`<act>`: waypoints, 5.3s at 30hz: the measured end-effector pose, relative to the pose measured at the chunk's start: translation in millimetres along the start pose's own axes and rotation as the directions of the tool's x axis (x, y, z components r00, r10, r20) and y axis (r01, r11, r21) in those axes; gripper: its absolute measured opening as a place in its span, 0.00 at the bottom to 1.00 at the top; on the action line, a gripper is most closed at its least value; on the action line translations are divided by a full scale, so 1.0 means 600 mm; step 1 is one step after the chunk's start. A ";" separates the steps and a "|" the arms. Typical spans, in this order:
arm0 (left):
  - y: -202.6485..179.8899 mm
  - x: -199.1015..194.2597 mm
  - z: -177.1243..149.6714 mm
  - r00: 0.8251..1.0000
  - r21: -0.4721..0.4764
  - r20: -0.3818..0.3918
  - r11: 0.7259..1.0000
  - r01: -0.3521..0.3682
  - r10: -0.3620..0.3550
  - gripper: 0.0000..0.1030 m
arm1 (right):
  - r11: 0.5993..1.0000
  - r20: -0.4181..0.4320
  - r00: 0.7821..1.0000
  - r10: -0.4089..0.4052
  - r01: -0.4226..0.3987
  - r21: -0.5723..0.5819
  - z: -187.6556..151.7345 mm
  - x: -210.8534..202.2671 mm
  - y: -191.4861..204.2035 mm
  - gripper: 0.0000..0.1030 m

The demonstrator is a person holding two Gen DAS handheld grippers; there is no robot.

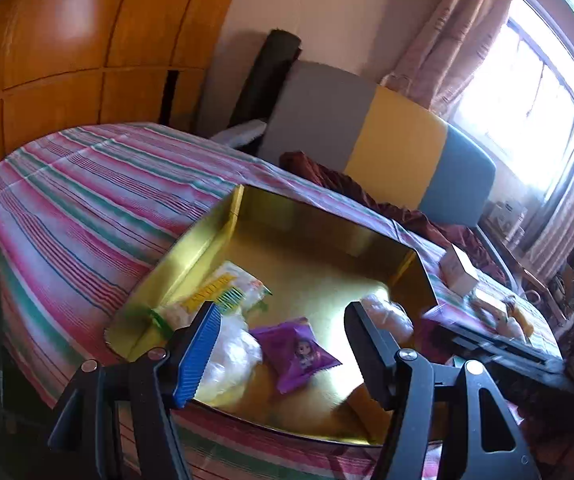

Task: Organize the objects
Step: 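Carry the purple packet into the gold tray and open the right tool, then move the right tool back and grasp the white rolled sock, then grasp the clear WEIDAN snack bag with the left tool and lift it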

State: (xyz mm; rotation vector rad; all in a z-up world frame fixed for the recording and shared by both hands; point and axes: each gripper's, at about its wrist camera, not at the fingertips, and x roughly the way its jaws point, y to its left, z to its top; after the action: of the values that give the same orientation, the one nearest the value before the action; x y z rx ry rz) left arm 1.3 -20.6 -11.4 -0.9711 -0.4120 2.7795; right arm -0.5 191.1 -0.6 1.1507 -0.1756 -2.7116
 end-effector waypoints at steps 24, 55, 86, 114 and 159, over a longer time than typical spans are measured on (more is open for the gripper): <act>-0.006 0.003 -0.005 0.999 0.001 -0.026 1.000 0.030 -0.030 0.63 | 0.999 -0.039 0.999 0.012 -0.010 0.043 0.006 0.037 0.009 0.51; -0.227 -0.020 -0.093 0.937 0.322 -0.185 0.883 0.342 -0.296 0.64 | 0.855 -0.086 0.869 -0.487 0.494 0.157 -0.096 -0.060 -0.374 0.67; -0.419 0.061 -0.112 0.875 0.315 -0.364 0.842 0.438 -0.319 0.64 | 0.805 -0.052 0.858 -0.511 0.499 0.322 -0.099 -0.078 -0.533 0.51; -0.739 0.447 -0.079 0.817 0.165 -0.570 0.963 0.215 -0.085 0.70 | 0.754 0.004 0.866 -0.501 0.433 0.494 -0.153 -0.112 -0.552 0.52; -0.560 0.236 -0.157 0.964 0.526 -0.185 0.810 0.260 -0.189 0.47 | 0.732 -0.012 0.823 -0.568 0.511 0.451 -0.150 -0.109 -0.527 0.51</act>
State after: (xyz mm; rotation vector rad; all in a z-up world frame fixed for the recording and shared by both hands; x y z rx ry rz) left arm -26.4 351.7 -59.7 -0.8705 0.2686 2.3818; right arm 68.4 510.8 -74.7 1.3040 -0.5824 -3.3954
